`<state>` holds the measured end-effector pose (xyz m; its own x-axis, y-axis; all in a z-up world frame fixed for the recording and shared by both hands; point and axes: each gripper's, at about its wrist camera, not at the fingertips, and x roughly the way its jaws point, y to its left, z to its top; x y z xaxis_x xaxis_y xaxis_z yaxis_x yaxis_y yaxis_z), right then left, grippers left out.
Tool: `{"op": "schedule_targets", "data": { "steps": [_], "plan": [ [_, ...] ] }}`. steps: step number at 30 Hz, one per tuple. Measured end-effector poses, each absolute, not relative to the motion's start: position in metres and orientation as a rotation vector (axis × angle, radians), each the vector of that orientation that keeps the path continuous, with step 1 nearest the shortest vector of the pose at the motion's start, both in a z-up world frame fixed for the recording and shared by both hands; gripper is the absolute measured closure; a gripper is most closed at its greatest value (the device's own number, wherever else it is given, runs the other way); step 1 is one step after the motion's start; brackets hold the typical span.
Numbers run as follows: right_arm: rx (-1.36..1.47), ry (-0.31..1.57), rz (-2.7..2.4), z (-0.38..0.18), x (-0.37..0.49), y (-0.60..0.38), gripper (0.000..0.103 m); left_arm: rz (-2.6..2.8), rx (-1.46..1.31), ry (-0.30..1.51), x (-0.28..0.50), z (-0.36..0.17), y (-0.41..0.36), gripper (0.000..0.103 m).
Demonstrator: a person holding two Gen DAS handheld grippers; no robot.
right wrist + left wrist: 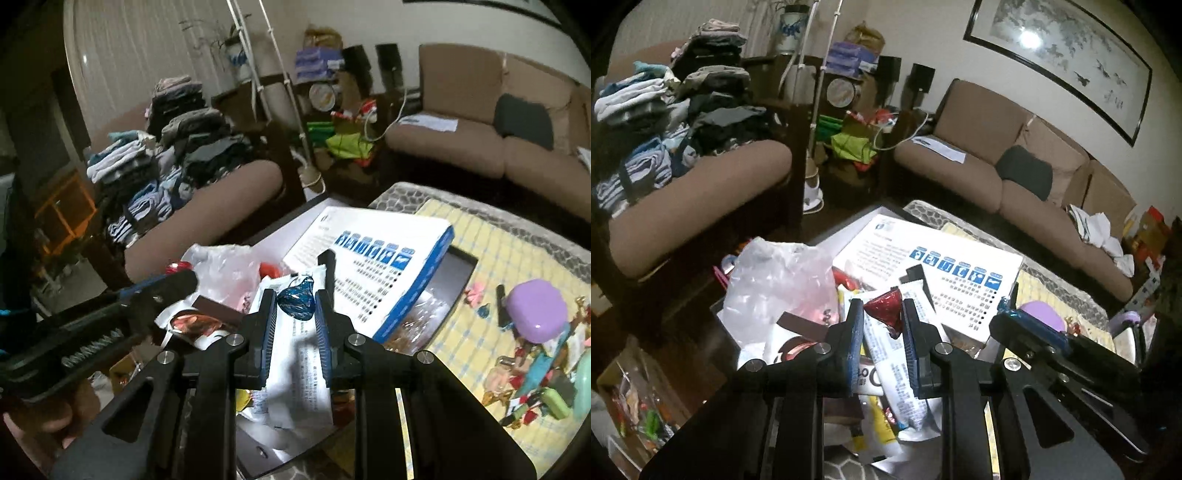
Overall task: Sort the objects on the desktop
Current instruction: 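Open the left tool over the black box while the right tool releases the blue candy there, then lower the left tool to the table and grasp a gold foil candy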
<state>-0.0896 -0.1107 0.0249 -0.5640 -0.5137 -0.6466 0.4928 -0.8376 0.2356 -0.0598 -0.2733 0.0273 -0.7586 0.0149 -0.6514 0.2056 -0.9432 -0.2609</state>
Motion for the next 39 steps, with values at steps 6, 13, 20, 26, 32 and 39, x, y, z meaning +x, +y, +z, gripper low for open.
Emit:
{"op": "schedule_targets", "data": {
  "steps": [6, 13, 20, 26, 32, 39],
  "plan": [
    [0.997, -0.04, -2.361, 0.025, -0.089, -0.099, 0.084, -2.817, 1.065, 0.516, -0.061, 0.025, -0.267, 0.083],
    [1.048, -0.022, -2.325, 0.017, -0.094, -0.09, 0.083, -2.817, 1.083, 0.542, -0.062, 0.024, -0.264, 0.062],
    [1.046, -0.06, -2.404, 0.021, -0.094, -0.054, 0.05, -2.748, 1.037, 0.59, -0.056, 0.023, -0.271, 0.03],
    [1.081, -0.092, -2.537, 0.02, -0.086, 0.011, 0.044, -2.837, 1.024, 0.612, -0.052, 0.034, -0.243, 0.02],
    [1.167, -0.112, -2.691, 0.016, -0.076, 0.095, 0.044, -3.108, 1.097, 0.357, -0.059, 0.036, -0.142, 0.017],
    [1.296, -0.068, -2.82, -0.004, -0.045, 0.18, 0.044, -3.207, 1.353, 0.199, -0.085, -0.019, -0.033, 0.017]
  ]
}}
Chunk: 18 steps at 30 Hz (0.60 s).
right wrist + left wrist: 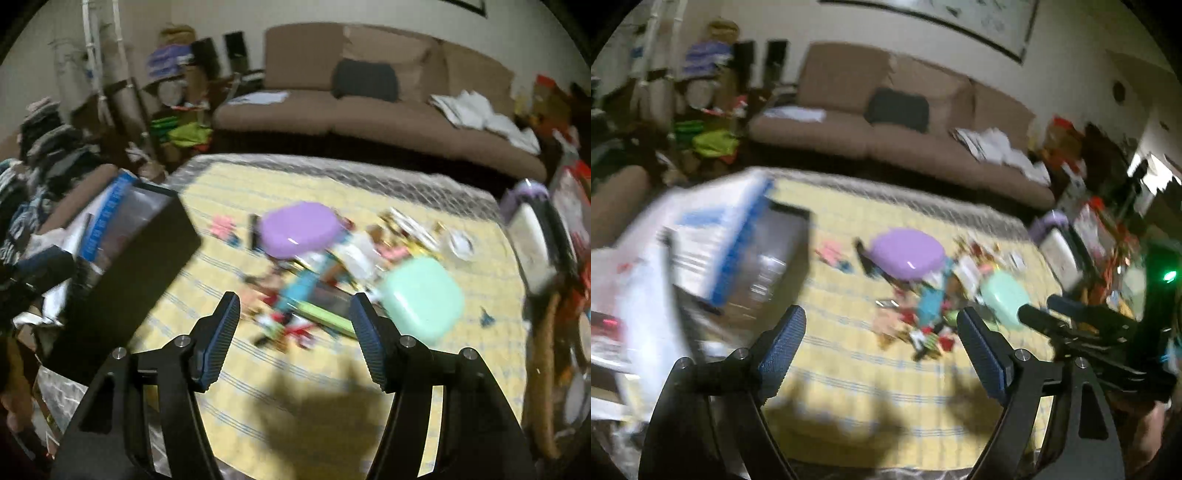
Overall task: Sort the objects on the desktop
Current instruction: 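Lower the left tool to the table and grasp a gold foil candy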
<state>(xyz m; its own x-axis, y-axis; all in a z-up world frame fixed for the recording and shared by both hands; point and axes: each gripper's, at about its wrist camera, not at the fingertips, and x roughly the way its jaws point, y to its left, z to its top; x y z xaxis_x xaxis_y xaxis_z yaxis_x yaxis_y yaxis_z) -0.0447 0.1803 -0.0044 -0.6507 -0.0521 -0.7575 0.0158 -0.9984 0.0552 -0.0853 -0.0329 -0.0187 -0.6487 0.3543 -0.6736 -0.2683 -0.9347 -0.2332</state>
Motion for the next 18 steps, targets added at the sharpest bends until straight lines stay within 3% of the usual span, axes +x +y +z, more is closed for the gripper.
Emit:
{"op": "schedule_targets", "data": {
  "steps": [6, 12, 18],
  "plan": [
    [1.399, -0.186, -2.802, -0.032, -0.038, 0.221, 0.044, 2.582, -1.227, -0.011, -0.115, -0.094, 0.012, 0.021],
    [1.406, -0.237, -2.768, -0.046, -0.046, 0.233, 0.044, 2.541, -1.369, -0.016, -0.139, -0.145, 0.029, 0.046],
    [1.439, -0.262, -2.737, -0.06, -0.055, 0.236, 0.044, 2.555, -1.375, -0.083, -0.142, -0.164, 0.028, 0.054]
  ]
}}
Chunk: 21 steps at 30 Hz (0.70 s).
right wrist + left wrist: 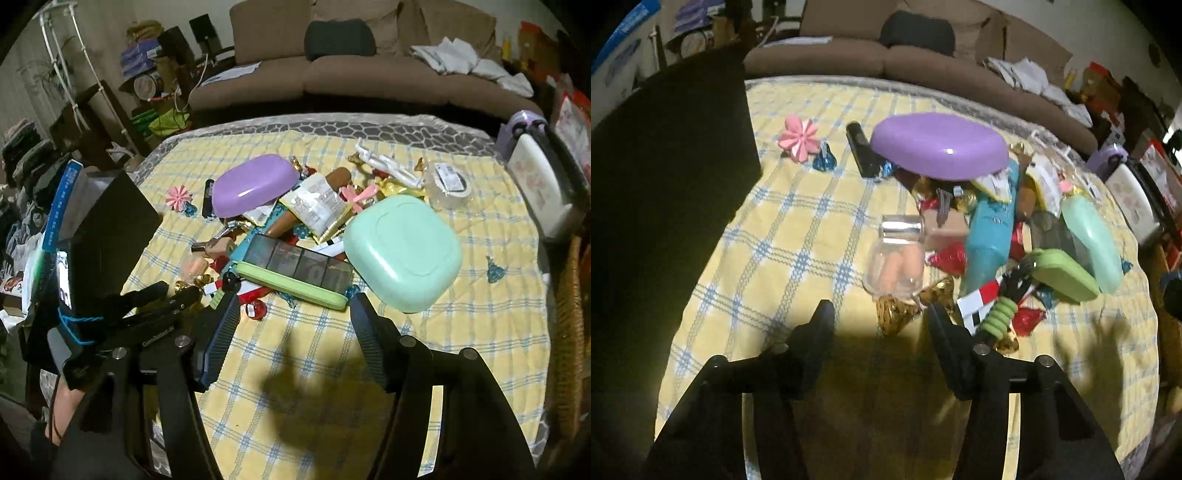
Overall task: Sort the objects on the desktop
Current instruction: 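Lower the left tool to the table and grasp a gold foil candy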
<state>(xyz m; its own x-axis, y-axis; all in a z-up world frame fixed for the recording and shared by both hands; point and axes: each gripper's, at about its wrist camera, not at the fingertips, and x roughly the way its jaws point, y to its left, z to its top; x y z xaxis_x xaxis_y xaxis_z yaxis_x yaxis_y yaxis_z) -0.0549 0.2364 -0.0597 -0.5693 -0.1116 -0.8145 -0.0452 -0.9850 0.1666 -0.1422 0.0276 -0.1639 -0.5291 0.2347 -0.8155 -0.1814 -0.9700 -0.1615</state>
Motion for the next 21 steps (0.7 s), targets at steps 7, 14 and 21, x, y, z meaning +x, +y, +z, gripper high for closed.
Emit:
{"op": "schedule_targets", "data": {
  "steps": [7, 14, 21],
  "plan": [
    [1.45, -0.303, -2.718, -0.068, -0.056, 0.24, 0.044, 2.575, -1.408, -0.114, -0.139, -0.16, 0.013, 0.08],
    [1.478, -0.319, -2.712, -0.077, -0.058, 0.239, 0.044, 2.665, -1.407, -0.016, -0.123, -0.12, -0.006, 0.08],
    [1.565, -0.313, -2.65, -0.105, -0.065, 0.226, 0.044, 2.765, -1.326, -0.068, -0.102, -0.056, -0.042, 0.08]
  ]
}}
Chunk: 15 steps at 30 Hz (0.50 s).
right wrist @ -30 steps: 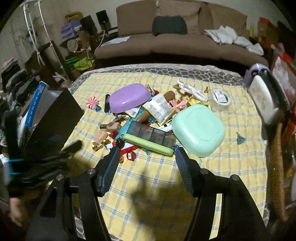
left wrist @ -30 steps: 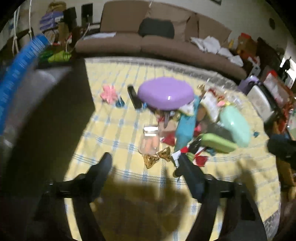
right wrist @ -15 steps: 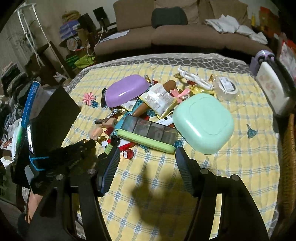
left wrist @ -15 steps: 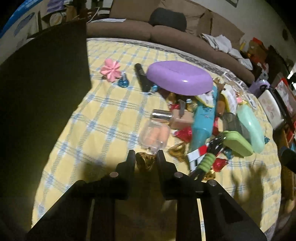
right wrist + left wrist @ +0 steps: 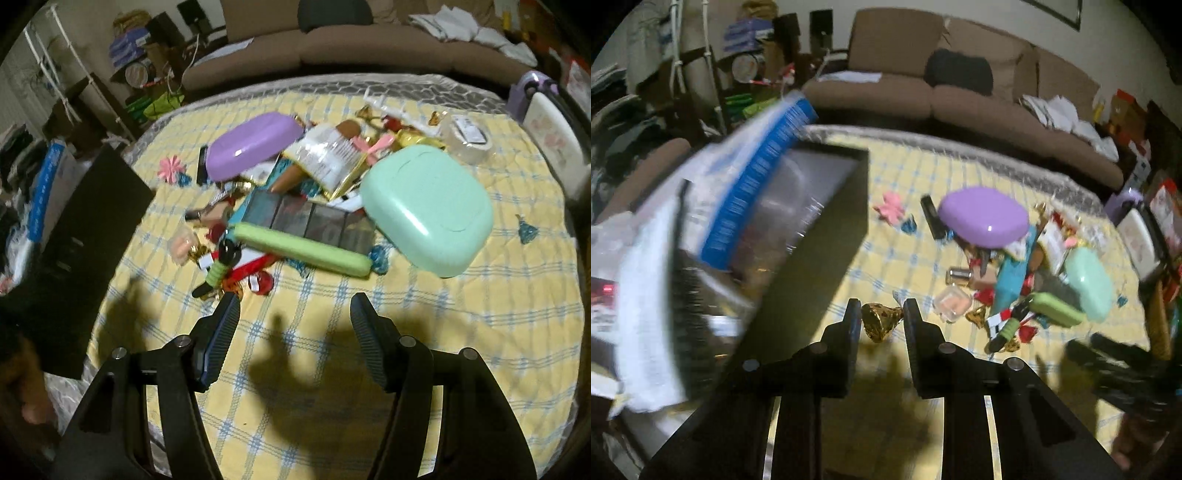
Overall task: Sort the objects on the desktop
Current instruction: 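Lower the left tool to the table and grasp a gold foil candy, then grasp the green-lidded pill organizer with the right tool while the left tool holds the gold candy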
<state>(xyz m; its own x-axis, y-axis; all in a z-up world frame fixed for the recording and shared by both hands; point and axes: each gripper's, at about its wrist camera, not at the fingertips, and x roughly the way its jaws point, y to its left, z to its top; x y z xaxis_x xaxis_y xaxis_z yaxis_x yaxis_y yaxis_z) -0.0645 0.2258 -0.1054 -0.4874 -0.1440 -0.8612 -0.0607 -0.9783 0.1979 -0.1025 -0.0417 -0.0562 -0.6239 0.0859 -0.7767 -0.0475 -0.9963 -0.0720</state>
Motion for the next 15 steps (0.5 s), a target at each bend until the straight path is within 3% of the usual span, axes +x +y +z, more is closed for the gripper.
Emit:
{"op": "schedule_targets", "data": {
  "steps": [3, 7, 9, 10, 12, 14, 15],
  "plan": [
    [1.61, -0.34, -2.653, -0.117, -0.068, 0.232, 0.044, 2.796, -1.265, -0.04, -0.084, -0.039, -0.049, 0.08],
    [1.529, -0.728, -2.57, -0.128, -0.064, 0.261, 0.044, 2.819, -1.249, -0.014, -0.067, -0.036, -0.054, 0.08],
    [1.546, -0.776, -2.597, -0.125, -0.066, 0.273, 0.044, 2.815, -1.255, 0.024, -0.067, -0.035, -0.053, 0.08],
    [1.566, -0.65, -2.639, -0.117, -0.07, 0.271, 0.042, 2.812, -1.256, 0.032, -0.067, -0.035, -0.052, 0.08],
    [1.535, -0.198, -2.673, -0.099, -0.08, 0.252, 0.037, 2.807, -1.237, 0.032, -0.065, -0.031, -0.052, 0.08],
    [1.444, 0.291, -2.622, -0.089, -0.091, 0.226, 0.009, 2.799, -1.214, 0.024, -0.062, -0.025, -0.052, 0.08],
    [1.408, 0.437, -2.587, -0.088, -0.098, 0.217, 0.008, 2.8, -1.199, 0.025, -0.061, -0.022, -0.052, 0.08]
  ]
}}
